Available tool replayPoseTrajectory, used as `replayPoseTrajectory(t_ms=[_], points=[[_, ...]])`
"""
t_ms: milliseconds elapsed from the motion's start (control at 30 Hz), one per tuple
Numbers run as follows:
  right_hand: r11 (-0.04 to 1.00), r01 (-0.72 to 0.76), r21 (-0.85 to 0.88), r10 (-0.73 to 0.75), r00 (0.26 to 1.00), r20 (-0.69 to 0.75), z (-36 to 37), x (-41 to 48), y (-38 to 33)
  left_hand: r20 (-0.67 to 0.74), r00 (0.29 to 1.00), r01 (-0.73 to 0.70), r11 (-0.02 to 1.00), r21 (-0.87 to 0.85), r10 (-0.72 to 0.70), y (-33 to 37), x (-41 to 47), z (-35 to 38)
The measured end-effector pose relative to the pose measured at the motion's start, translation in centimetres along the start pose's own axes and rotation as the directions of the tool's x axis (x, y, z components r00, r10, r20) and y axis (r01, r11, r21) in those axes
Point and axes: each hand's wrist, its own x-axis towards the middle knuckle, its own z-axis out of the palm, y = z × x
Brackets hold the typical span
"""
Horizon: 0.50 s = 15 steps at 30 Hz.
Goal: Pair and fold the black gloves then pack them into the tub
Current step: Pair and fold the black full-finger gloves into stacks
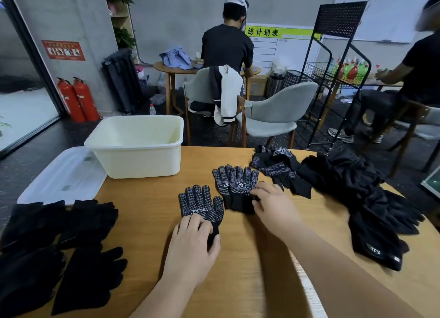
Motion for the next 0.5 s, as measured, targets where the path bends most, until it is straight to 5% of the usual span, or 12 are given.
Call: replayPoseTrajectory(t_ms=[133, 500], points=[[0.937, -0.225, -0.267, 0.264, 0.957, 0.12, -1.3, 1.0, 3.4, 0.005, 1.0, 0.006, 1.0, 0.002, -0.006, 0.0, 0.0, -0.2], [0.917, -0.36, -0.169, 0.398, 0.826, 0.4, -2.5, 4.8, 6.1, 0.024, 1.0, 0.0, 1.0, -0.001, 0.0, -0.2, 0.2, 0.1]])
